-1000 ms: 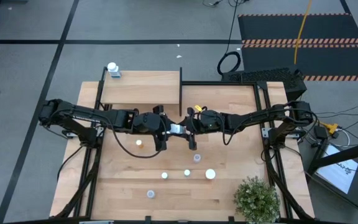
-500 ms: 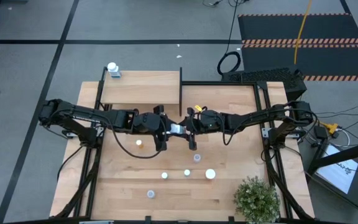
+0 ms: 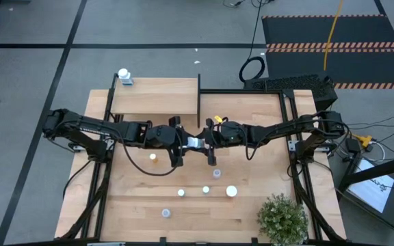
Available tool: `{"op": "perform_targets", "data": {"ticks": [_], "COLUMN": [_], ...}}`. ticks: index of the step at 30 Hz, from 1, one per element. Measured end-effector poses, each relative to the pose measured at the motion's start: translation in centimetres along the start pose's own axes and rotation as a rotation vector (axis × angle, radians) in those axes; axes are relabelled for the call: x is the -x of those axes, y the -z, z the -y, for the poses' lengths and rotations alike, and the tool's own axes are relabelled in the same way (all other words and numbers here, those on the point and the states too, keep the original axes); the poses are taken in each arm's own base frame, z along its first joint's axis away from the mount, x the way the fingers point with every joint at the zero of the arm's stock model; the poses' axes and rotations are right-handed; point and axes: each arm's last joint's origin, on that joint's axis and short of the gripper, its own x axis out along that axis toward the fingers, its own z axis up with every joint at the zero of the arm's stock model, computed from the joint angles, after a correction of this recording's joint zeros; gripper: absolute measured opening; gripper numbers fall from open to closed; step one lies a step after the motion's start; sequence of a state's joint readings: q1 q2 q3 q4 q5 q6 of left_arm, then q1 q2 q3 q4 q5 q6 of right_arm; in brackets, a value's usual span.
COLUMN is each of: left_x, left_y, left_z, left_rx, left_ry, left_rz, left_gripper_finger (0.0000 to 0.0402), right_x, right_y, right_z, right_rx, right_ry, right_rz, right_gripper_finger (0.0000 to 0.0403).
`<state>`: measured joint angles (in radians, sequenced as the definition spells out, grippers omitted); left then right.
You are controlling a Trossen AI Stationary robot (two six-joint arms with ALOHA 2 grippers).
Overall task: Pick and place medicine bottles onto shelf by color
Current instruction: Put the white pill bottle on the shelf aligned with the other white pill bottle
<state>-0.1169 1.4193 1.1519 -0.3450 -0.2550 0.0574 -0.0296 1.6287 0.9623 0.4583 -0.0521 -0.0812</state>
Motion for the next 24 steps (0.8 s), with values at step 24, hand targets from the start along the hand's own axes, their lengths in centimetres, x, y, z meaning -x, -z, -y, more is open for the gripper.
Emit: {"op": "perform_targets", "data": {"ticks": [24], "left_x": [6.5], "left_y": [2.1], "left_z": [-1.8], "left_rx": [-0.03], "left_ry": [0.002], "left_rz": [-0.195], "left_gripper_finger": [0.0138], "right_x": [4.9], "right_y": [-1.9], "right_z": [-0.1], "right_rx": [0.019], "right_ry": [-0.007], "right_rz": [-0.108], "right_gripper_finger": [0.029]}}
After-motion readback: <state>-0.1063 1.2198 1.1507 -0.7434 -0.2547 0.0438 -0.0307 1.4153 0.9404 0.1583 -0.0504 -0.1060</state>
